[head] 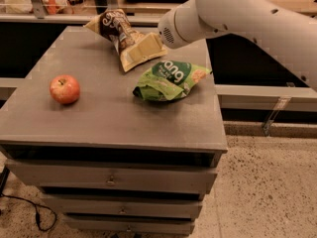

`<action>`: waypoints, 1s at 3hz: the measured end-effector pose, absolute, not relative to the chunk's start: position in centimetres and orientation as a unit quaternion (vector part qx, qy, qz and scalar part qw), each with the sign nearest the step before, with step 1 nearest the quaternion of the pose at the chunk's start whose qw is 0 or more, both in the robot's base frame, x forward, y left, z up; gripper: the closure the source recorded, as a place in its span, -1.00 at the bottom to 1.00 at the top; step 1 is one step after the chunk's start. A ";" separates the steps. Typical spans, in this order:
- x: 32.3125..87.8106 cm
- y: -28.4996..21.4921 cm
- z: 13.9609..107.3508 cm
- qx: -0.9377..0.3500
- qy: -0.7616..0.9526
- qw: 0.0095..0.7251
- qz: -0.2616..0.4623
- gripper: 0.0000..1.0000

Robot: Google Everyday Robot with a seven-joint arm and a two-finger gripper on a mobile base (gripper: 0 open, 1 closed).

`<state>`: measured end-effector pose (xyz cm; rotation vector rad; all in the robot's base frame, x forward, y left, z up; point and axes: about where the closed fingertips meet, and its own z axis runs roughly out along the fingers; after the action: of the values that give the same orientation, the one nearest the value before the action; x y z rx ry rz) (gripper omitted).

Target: Move brown chip bag near apple

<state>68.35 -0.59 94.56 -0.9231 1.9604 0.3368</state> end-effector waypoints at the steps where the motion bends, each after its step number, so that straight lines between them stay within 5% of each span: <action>1: 70.8 2.5 93.8 -0.386 0.793 0.451 0.142 -1.00; 3: 75.9 6.7 92.8 -0.408 0.781 0.451 0.140 -1.00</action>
Offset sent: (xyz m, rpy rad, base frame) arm 0.0835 0.0821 -0.0176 -0.0172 -0.0124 0.0729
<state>75.93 6.74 92.82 -1.0072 1.9306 0.3470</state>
